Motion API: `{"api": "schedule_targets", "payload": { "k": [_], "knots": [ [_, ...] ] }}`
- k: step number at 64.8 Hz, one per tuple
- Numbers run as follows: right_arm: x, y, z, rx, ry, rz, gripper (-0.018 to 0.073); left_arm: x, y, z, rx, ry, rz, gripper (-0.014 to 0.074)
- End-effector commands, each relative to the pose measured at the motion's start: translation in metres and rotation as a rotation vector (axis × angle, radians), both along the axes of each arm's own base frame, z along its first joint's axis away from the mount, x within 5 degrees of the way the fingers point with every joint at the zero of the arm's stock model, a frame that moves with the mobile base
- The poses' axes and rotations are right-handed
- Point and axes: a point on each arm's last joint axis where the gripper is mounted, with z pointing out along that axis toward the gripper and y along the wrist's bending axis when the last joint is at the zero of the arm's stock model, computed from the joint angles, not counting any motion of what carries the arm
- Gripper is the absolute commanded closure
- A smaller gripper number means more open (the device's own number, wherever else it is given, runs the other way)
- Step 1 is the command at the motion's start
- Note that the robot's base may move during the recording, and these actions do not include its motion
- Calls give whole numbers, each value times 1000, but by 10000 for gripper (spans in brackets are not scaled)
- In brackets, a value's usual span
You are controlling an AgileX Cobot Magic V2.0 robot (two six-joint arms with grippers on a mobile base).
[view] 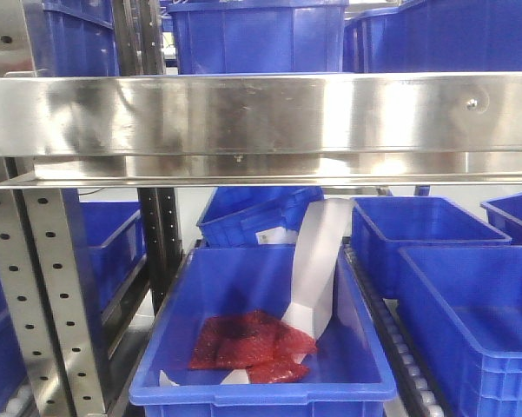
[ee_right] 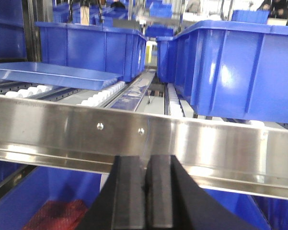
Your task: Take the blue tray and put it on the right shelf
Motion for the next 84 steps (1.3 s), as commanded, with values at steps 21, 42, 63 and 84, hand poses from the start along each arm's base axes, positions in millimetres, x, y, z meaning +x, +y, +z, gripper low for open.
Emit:
{"api": "schedule_targets", "payload": {
  "k": [21,42,63,84],
  "knots": [
    [-4,-1,-14,89,-71,5,517,-3,-3,17,-52,-100,-39,645],
    [-4,-1,-14,89,-71,5,517,-3,-3,17,-52,-100,-39,645],
    [-4,-1,-14,89,-71,5,517,-3,-2,17,-50,-97,-36,645],
    [-4,-1,-14,89,-71,5,517,-25,37,11,119,-165,299,645]
  ]
}}
